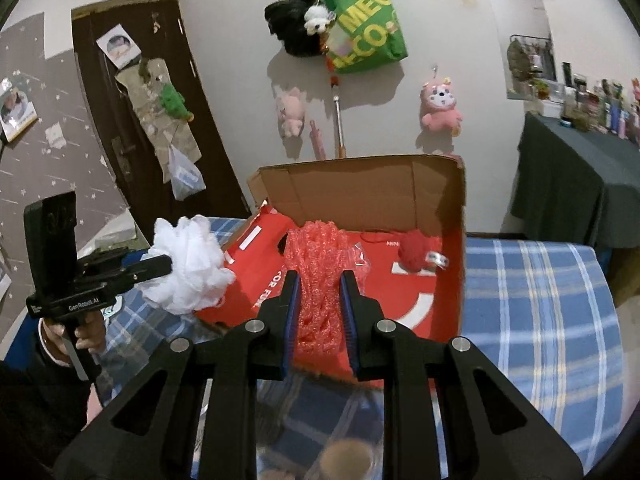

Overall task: Organize soft objects
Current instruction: 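Carry the red-orange puff and white puff over into the cardboard box, then open the right tool to drop the red-orange puff while the left tool releases the white puff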

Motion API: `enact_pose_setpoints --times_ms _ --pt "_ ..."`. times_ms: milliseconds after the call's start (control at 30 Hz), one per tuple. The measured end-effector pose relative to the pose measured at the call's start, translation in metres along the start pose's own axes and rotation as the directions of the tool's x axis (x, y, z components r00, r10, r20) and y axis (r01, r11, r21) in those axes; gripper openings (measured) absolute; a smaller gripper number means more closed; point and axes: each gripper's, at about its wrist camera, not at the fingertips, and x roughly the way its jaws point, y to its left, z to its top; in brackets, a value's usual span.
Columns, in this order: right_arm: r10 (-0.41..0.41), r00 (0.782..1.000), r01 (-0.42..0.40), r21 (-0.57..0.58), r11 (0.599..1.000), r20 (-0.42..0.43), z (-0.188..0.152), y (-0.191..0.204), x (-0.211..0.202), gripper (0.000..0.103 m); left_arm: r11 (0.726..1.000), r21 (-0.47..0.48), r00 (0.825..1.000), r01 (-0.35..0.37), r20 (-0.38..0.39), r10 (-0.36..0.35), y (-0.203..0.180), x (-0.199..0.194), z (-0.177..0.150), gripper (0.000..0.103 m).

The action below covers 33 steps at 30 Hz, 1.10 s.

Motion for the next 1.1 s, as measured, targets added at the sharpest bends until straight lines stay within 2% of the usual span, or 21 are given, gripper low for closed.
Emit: enact_pose_setpoints --times_ms 267,433,600,733,800,967,1100 --pt "-0.016 0.996 0.013 -0.03 0.999 -0.091 0.031 -0.005 0.063 0.019 0.999 0.044 0.995 0.03 -0.092 -0.026 0.008 0.061 0.03 0.028" --pt "-0.036 0.984 0.03 -0.032 0.999 -0.176 0.048 -0.016 0.114 0.019 0.997 0.068 0.987 0.039 -0.159 -0.028 0.013 0.105 0.044 0.028" --pt "-0.084 0.962 0.081 -0.023 0.996 -0.259 0.063 -0.037 0.166 0.019 0.996 0.085 0.978 0.023 -0.208 -0.005 0.021 0.149 0.056 0.028" --pt "-0.097 0.943 0.103 0.002 0.995 -0.319 0.069 -0.052 0.197 0.019 0.994 0.108 0.967 -0.016 -0.251 0.043 0.03 0.187 0.06 0.028" --pt "-0.114 0.926 0.123 0.0 0.992 -0.36 0.068 -0.058 0.214 0.019 0.991 0.127 0.962 -0.042 -0.264 0.074 0.033 0.2 0.059 0.028" --pt "-0.145 0.902 0.156 -0.004 0.988 -0.406 0.061 -0.066 0.239 0.019 0.986 0.149 0.951 -0.076 -0.285 0.116 0.047 0.225 0.055 0.029" --pt "-0.156 0.9 0.164 -0.016 0.986 -0.407 0.06 -0.065 0.242 0.02 0.986 0.148 0.947 -0.083 -0.295 0.124 0.052 0.231 0.052 0.033"
